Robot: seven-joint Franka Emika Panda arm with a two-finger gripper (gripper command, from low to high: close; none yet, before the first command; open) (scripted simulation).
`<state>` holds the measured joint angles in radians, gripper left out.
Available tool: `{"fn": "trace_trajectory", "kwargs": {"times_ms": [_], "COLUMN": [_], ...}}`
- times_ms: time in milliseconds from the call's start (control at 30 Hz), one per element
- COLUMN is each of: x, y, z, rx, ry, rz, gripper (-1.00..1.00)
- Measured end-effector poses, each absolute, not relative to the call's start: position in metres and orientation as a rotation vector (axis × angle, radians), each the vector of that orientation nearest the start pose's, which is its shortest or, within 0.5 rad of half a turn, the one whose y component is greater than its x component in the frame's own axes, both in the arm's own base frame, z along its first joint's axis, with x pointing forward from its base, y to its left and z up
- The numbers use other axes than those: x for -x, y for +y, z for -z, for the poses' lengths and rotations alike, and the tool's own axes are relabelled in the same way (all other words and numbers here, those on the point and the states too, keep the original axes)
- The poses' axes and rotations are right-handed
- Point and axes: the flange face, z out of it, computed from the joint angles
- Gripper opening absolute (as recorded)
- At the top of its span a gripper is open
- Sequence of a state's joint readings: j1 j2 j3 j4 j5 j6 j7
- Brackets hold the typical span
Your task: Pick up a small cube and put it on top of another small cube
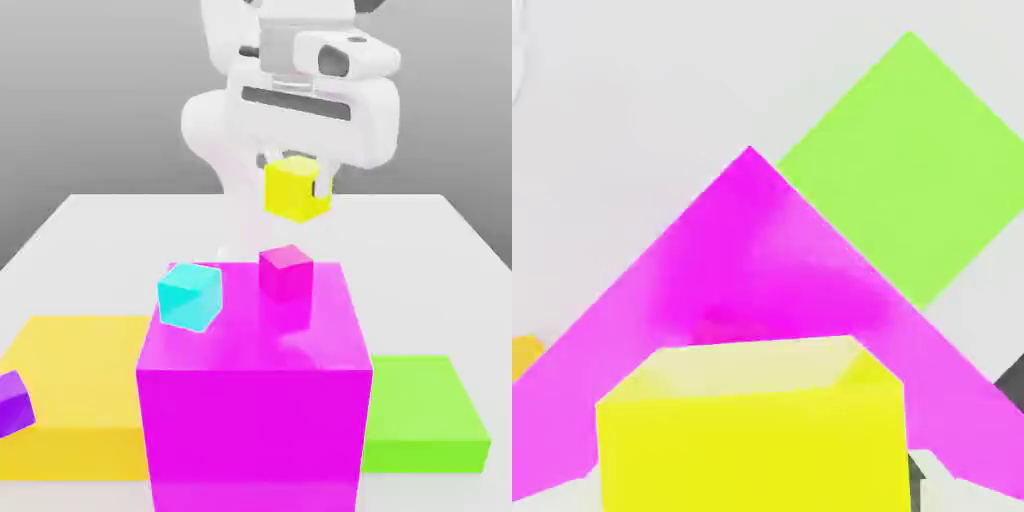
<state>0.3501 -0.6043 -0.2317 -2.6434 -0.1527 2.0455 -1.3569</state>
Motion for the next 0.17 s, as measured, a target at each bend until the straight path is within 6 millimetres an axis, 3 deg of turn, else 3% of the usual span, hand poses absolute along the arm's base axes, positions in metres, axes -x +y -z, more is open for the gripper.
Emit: {"fn": "trace_trajectory", "kwargs": {"times_ms": [33,67,167], "x": [-0.357,-0.356,-0.356], "y": [0.035,0.035,0.035], "z": [-0.414,-0.403,-0.403], "rx": [-2.201,-2.201,-2.201], "ry": [2.238,2.239,2.239], "rz": [0.006,0.006,0.006], "gripper": [-1.0,1.0,1.0]}}
